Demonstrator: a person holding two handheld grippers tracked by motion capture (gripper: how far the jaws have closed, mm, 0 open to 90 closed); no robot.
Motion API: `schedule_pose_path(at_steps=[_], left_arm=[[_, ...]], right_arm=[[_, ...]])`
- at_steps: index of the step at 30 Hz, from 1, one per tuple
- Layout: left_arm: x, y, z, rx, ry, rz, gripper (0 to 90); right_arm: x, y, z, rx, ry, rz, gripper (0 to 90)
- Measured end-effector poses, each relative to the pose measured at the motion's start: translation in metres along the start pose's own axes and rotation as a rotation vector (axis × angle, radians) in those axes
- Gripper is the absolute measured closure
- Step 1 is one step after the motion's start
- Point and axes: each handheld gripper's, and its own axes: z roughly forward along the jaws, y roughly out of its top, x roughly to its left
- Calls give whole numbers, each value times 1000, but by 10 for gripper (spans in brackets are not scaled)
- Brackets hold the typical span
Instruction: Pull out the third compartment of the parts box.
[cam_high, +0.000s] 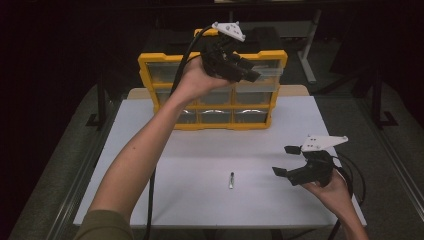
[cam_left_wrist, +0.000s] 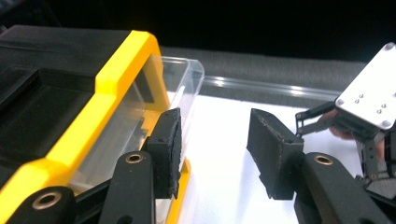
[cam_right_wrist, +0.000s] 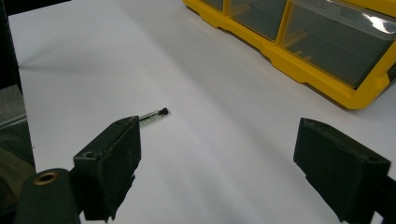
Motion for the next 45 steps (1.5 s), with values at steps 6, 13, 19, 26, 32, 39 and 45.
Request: schedule_pose_path(at_steps=[6, 13, 19, 26, 32, 39, 45], left_arm=[[15, 10, 7, 70, 24, 20, 551], [23, 6, 19, 124, 5, 13, 559], [25, 2, 29, 162, -29, 4, 584], [34, -4, 33, 163, -64, -21, 651], [33, -7, 29, 143, -101, -8, 727], [27, -11, 25, 115, -145, 2, 746], [18, -14, 22, 98, -171, 9, 758]], right_arm=[[-2, -1, -2, -4, 0, 9, 143], [-3, -2, -2, -8, 4, 6, 143], [-2, -1, -2, -9, 4, -1, 143], [-1, -1, -2, -8, 11, 0, 144], [-1, -1, -2, -15, 15, -3, 144], [-1, -2, -1, -16, 18, 3, 145], [0, -2, 2, -10, 25, 1, 145]])
